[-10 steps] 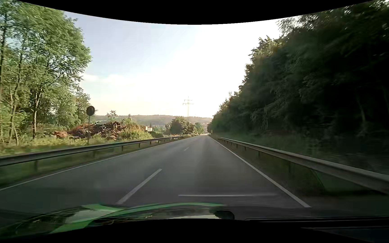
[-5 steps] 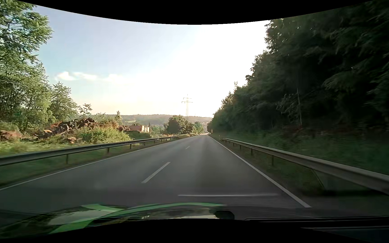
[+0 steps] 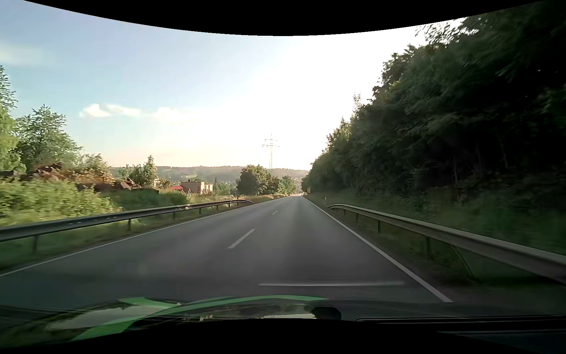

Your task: Follow the waypoints while adhering to traffic rules and regulations

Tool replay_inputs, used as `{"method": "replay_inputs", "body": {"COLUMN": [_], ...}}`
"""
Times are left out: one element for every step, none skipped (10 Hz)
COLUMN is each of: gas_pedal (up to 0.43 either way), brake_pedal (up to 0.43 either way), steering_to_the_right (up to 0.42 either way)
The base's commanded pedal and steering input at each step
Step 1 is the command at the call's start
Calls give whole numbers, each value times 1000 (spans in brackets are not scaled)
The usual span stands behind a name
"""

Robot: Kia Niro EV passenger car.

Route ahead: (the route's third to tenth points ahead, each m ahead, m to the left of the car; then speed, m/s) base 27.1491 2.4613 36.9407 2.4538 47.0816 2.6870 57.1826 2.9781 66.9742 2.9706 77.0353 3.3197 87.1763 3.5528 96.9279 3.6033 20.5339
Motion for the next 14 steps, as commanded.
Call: {"method": "replay_inputs", "body": {"gas_pedal": [130,130,130,130,130,130,130,138,138,150,150,157,169,169], "brake_pedal": [0,0,0,0,0,0,0,0,0,0,0,0,0,0], "steering_to_the_right": [1,1,1,1,1,1,0,0,0,0,0,0,0,0]}}
